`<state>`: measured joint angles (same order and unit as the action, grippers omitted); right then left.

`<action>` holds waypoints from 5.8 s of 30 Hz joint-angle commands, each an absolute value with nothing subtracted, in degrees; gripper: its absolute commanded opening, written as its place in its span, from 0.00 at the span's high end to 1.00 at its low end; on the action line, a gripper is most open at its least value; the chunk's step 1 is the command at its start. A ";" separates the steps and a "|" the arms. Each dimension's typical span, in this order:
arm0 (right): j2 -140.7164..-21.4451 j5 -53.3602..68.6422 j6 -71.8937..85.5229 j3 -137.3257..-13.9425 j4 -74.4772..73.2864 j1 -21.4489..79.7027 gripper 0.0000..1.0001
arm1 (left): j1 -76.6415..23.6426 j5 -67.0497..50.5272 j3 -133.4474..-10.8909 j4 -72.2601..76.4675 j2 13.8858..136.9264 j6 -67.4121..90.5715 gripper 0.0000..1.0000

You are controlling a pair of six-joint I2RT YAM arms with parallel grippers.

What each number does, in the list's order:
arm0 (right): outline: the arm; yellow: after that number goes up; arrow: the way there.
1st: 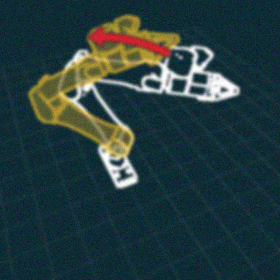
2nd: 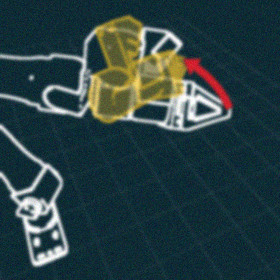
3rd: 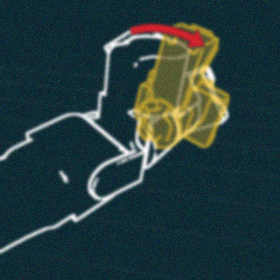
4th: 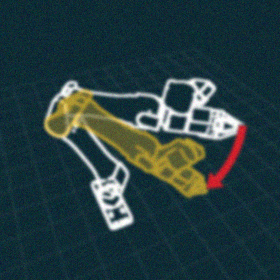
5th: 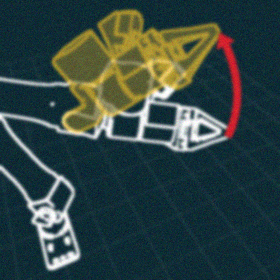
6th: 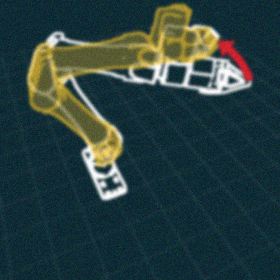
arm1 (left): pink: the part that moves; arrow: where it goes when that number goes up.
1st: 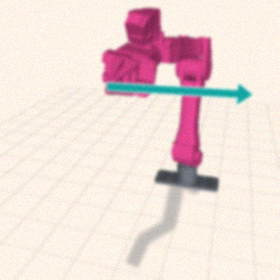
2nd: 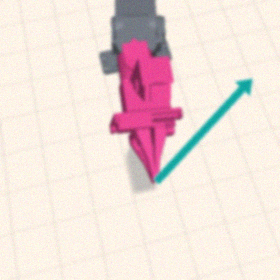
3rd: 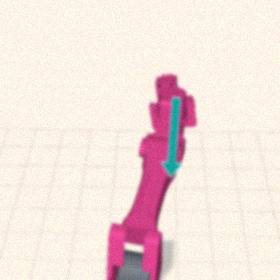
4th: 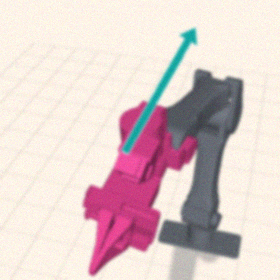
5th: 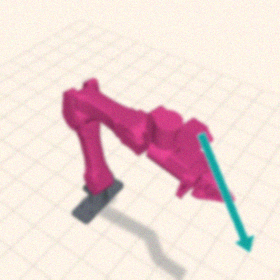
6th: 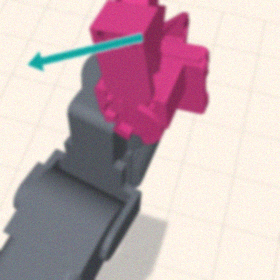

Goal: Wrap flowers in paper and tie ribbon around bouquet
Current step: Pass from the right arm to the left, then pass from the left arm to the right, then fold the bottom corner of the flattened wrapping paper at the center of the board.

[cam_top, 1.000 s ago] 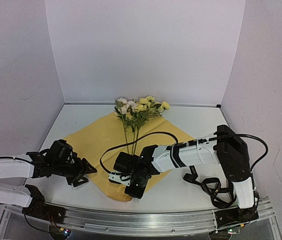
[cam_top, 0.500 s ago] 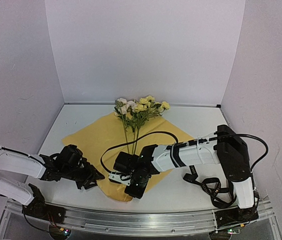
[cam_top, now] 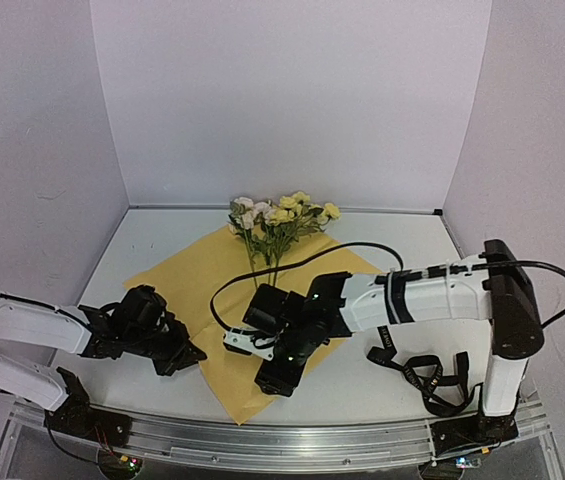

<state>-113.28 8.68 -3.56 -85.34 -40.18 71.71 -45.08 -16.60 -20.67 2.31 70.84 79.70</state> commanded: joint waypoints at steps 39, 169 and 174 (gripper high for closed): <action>-108.06 -18.19 -14.47 -71.03 -15.25 86.01 0.50 | -42.89 -22.77 -19.62 4.21 58.54 93.28 1.00; -129.11 -11.36 -29.94 -118.45 -46.49 57.72 1.00 | -25.80 -25.49 -56.97 -34.45 83.33 27.58 0.55; -119.65 -7.33 -26.75 -110.13 -46.49 61.51 1.00 | -22.01 -23.57 -56.63 -34.41 79.74 32.00 0.51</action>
